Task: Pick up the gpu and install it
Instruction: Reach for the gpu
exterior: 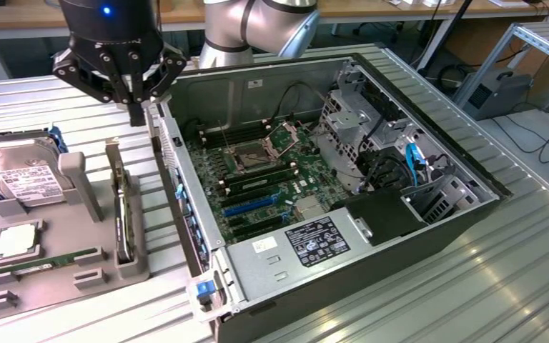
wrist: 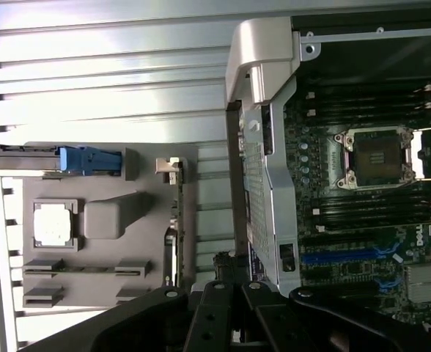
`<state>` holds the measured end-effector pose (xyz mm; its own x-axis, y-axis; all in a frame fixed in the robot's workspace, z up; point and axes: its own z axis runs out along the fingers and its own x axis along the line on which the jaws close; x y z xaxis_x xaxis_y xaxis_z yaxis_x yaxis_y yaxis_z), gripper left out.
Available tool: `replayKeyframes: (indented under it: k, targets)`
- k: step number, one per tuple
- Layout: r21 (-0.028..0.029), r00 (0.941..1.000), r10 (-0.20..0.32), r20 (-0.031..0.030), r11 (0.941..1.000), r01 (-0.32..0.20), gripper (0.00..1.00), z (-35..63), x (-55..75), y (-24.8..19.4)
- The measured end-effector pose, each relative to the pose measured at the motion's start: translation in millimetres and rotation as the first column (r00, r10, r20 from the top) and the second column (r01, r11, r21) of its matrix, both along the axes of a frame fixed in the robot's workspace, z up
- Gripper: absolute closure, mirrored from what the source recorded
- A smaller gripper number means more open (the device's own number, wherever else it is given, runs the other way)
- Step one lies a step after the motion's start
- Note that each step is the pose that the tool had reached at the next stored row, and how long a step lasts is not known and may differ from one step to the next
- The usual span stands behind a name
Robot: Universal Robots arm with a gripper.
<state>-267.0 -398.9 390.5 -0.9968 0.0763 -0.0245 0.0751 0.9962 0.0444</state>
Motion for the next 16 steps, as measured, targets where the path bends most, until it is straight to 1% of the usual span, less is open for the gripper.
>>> replayKeyframes:
  k: [8, 16]
  targets:
    - [0.0000, 1.0000, 0.000, -0.0001, 1.0000, 0.000, 0.89, -0.2, -3.5, 0.0]
    - [0.0000, 1.0000, 0.000, 0.0000, 1.0000, 0.000, 0.89, -0.5, -10.0, 0.0]
